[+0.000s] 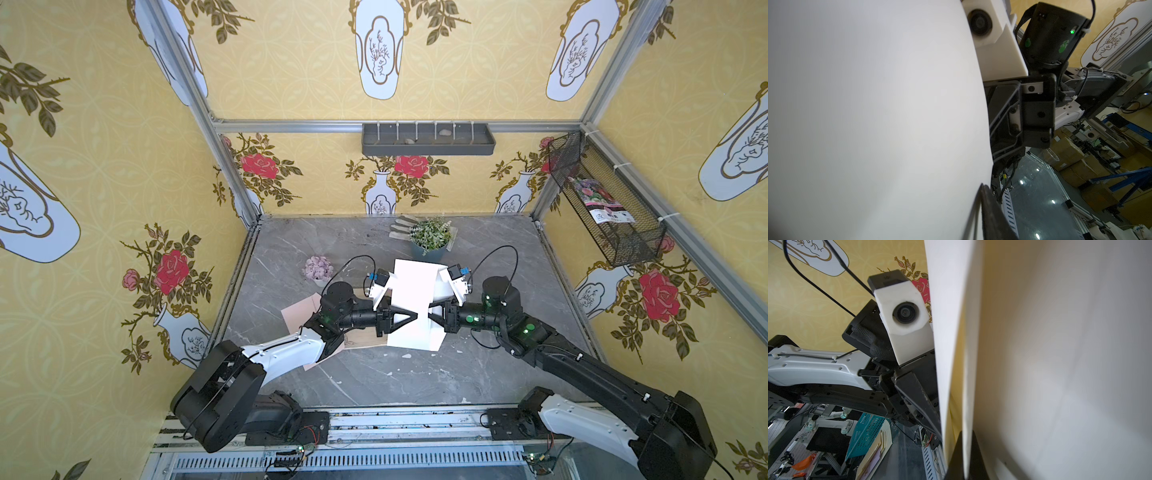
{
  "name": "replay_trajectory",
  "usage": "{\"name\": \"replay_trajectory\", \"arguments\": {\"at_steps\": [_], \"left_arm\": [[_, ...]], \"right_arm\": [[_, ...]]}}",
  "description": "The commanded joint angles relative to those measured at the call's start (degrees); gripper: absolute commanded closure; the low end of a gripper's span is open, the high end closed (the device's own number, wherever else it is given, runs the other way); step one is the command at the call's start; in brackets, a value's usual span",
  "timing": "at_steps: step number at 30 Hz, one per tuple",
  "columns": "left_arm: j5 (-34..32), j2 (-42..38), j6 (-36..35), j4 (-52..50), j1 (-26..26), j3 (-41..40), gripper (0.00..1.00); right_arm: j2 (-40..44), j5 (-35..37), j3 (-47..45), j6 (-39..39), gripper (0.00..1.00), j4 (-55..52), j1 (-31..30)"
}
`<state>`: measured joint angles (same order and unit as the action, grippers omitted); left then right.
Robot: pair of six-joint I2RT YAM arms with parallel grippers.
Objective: Take the letter paper out of the envelope
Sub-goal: Take out the letter paper from the envelope.
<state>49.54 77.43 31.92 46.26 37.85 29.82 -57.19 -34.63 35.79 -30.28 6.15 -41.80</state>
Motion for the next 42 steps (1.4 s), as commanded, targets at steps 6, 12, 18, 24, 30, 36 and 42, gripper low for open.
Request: {"name": "replay_trajectory", "arguments": {"at_steps": [6,12,18,24,30,36,42], "left_arm": [[0.1,0.0,-0.4,1.5,0.0,0.1,0.72],[-0.1,0.2,-0.2,1.5,0.0,0.1,0.76],[-0.2,0.3,-0.2,1.5,0.0,0.1,0.76],[-0.7,0.3,-0.2,1.5,0.0,0.0,0.86],[-1.2,0.1,-0.1,1.5,0.0,-0.2,0.88],[-2.3,-0.4,-0.1,1.5,0.0,-0.5,0.87],[-4.0,-1.0,-0.2,0.9,0.0,-0.9,0.86]], "right_arm": [[1.4,1.0,-0.8,1.0,1.00,-0.8,0.5],[2.5,1.2,-1.7,0.9,1.00,-1.6,0.9],[4.2,1.5,-2.7,1.0,1.00,-2.5,1.8],[5.9,1.6,-3.3,1.0,1.00,-3.9,2.5],[7.6,1.7,-4.2,0.8,1.00,-4.8,3.0],[9.7,2.4,-5.8,0.7,1.00,-5.9,3.9],[11.6,2.1,-7.4,0.6,1.00,-7.4,5.7]]}}
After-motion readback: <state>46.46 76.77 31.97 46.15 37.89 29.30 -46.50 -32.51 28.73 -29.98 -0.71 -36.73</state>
